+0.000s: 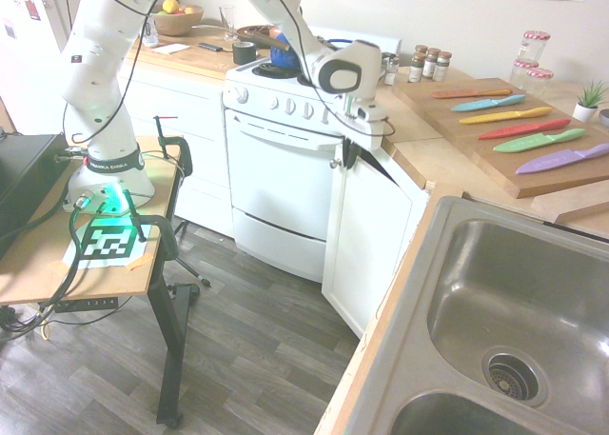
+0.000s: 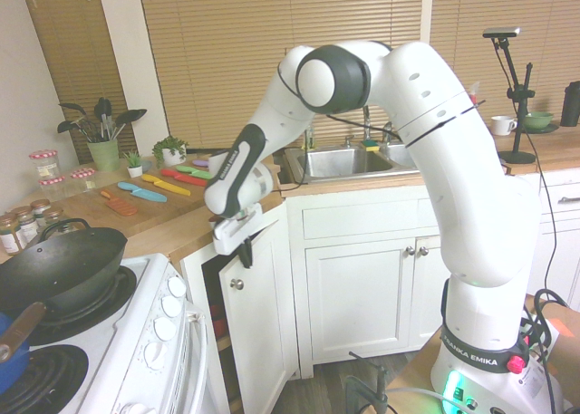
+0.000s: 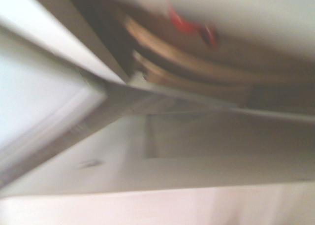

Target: Close the cabinet

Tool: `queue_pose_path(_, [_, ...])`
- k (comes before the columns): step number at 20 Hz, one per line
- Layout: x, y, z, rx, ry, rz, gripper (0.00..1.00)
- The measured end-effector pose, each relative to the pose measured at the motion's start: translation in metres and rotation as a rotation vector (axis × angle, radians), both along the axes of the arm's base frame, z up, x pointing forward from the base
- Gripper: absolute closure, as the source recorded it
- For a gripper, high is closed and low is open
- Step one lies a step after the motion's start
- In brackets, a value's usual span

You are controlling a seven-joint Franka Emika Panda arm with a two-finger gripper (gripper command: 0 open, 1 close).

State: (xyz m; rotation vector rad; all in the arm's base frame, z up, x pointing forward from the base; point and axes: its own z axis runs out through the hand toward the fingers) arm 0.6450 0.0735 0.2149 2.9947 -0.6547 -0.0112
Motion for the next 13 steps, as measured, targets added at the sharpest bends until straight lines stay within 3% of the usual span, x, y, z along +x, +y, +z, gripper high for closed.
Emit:
queue_pose_path(5, [0.019,0.027,0.021,0.001,-0.008,-0.070,1.00])
queue_pose_path(8, [-0.003,0.004,0.008,-0.072,-0.013,-0.131,1.00])
queue_pose_path(13, [-0.051,-0.080,0.004,-0.106,-0.092,-0.261,1.00])
